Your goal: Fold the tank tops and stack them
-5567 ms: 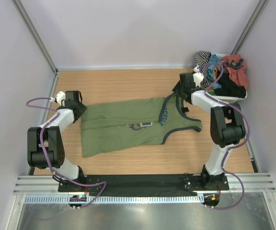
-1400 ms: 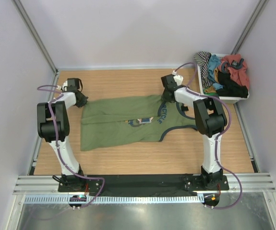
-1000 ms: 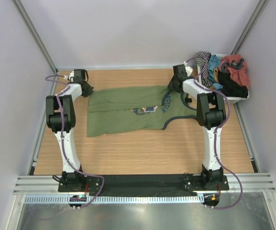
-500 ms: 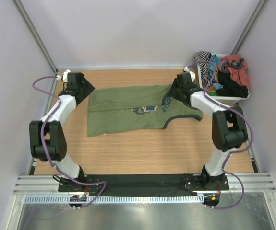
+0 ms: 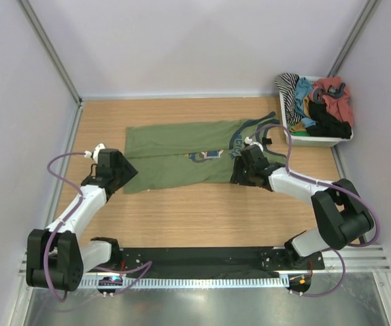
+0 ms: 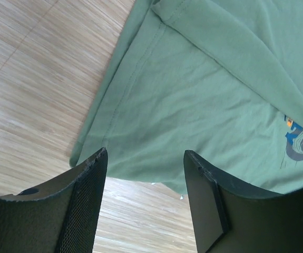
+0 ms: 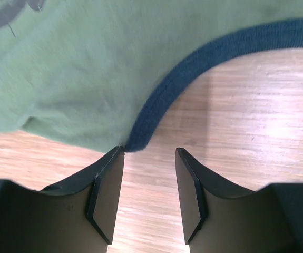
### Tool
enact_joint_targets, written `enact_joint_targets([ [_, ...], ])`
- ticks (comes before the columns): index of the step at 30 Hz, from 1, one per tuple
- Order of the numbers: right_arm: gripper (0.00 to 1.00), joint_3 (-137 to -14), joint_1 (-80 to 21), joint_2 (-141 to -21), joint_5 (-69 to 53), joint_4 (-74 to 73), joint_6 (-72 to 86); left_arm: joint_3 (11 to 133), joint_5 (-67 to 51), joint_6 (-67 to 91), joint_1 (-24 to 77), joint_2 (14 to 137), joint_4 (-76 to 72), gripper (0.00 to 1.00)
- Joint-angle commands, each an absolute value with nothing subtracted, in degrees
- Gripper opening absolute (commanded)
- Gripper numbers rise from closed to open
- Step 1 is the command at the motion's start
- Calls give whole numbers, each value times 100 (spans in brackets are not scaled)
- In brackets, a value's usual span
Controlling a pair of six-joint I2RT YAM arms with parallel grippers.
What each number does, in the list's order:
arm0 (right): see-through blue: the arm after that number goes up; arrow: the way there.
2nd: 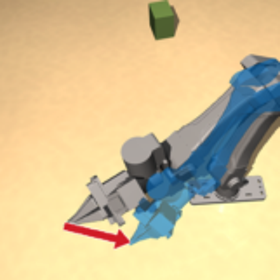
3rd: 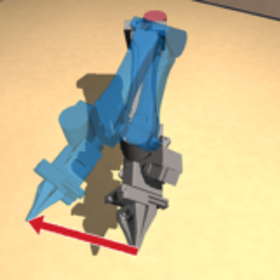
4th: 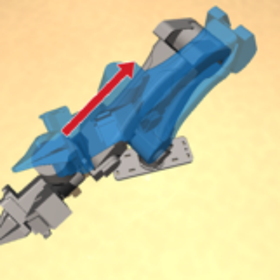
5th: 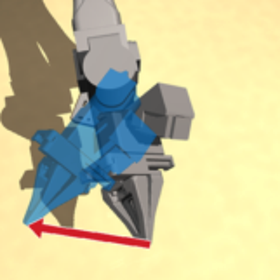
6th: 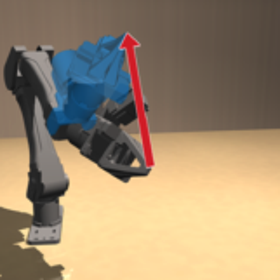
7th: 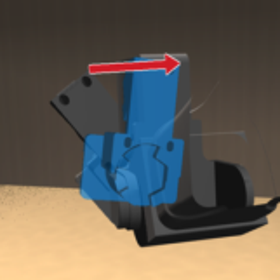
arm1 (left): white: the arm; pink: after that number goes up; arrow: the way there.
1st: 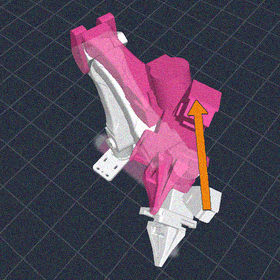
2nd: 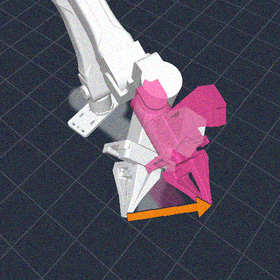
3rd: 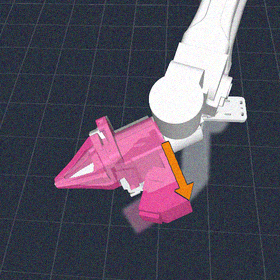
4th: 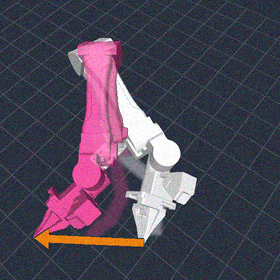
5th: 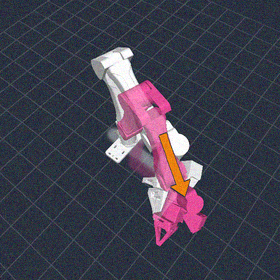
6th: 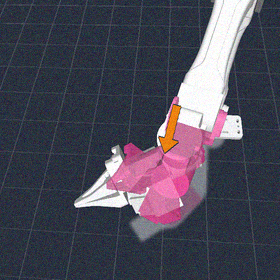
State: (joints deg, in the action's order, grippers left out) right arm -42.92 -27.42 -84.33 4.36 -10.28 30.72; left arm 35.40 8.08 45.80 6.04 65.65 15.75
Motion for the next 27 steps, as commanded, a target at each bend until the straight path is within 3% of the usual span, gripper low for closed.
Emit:
enact_joint_targets([
  [1, 50, -4237, -2821, -8322, 413, -669, 2927, 3464, 712, 4403, 615, 6434, 1476, 60],
  [7, 49, -4368, -2848, -8797, 290, -352, 2927, 3270, 650, 4280, 668, 6320, 1459, 59],
  [13, 36, -4316, -2865, -8939, 79, -229, 3014, 2875, 1107, 4210, 773, 5758, 1468, 59],
  [18, 6, -4262, -2874, -8772, 123, -307, 3006, 2681, 1362, 4306, 773, 5283, 1696, 59],
  [27, 1, -4561, -2856, -8965, 536, -563, 3050, 2944, 1335, 4596, 774, 5967, 2082, 50],
])
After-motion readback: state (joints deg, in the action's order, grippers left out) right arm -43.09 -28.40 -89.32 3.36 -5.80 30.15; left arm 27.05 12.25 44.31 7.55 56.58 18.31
